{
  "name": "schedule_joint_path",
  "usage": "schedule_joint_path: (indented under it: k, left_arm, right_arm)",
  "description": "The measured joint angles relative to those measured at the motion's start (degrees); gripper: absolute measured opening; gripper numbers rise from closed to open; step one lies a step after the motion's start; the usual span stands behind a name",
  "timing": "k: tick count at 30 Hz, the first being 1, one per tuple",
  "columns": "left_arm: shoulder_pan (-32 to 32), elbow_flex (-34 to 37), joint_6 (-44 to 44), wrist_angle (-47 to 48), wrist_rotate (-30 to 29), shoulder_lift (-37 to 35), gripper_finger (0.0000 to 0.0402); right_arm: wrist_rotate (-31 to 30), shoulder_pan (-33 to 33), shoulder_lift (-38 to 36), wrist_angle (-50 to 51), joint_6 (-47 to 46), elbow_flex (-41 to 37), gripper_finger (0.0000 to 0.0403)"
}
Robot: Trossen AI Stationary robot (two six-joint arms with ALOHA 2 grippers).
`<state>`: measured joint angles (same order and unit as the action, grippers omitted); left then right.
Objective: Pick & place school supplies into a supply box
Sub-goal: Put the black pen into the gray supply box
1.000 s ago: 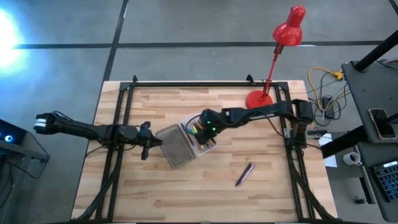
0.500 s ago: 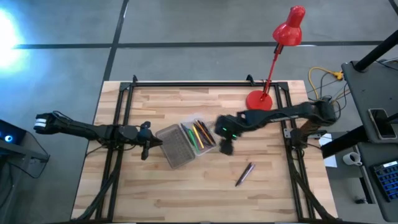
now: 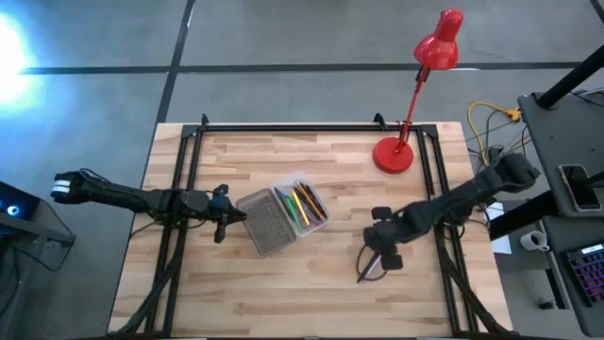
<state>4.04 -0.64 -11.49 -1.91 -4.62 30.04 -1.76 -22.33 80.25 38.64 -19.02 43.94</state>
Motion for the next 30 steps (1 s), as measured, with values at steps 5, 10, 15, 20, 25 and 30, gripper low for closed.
schedule_joint_path:
  k: [5,10,15,20,25,30]
  left_arm:
    - [0.0,0.0,0.0,0.0,0.0,0.0,0.0034]
    - [0.0,0.0,0.0,0.0,0.0,0.0,0.0034]
    - [0.0,0.0,0.0,0.0,0.0,0.0,0.0034]
    - [0.0,0.0,0.0,0.0,0.0,0.0,0.0034]
    - [0.0,0.0,0.0,0.0,0.0,0.0,0.0034]
    - [0.0,0.0,0.0,0.0,0.1,0.0,0.0034]
  right_arm:
    - [0.0,-2.4,2.7,-0.2,0.2,0.0,0.0125]
    - [0.0,-4.6,5.2,-1.4,2.4,0.1,0.0135]
    - [0.0,-5.6,6.8,-4.9,2.7,0.2,0.0154]
    - [-0.1,-5.6,8.9,-5.9,2.6,0.4,0.0163]
    - [0.0,-5.6,11.2,-7.5,2.7,0.5,0.0164]
    - [0.0,-5.6,11.6,-8.6,2.8,0.4,0.0159]
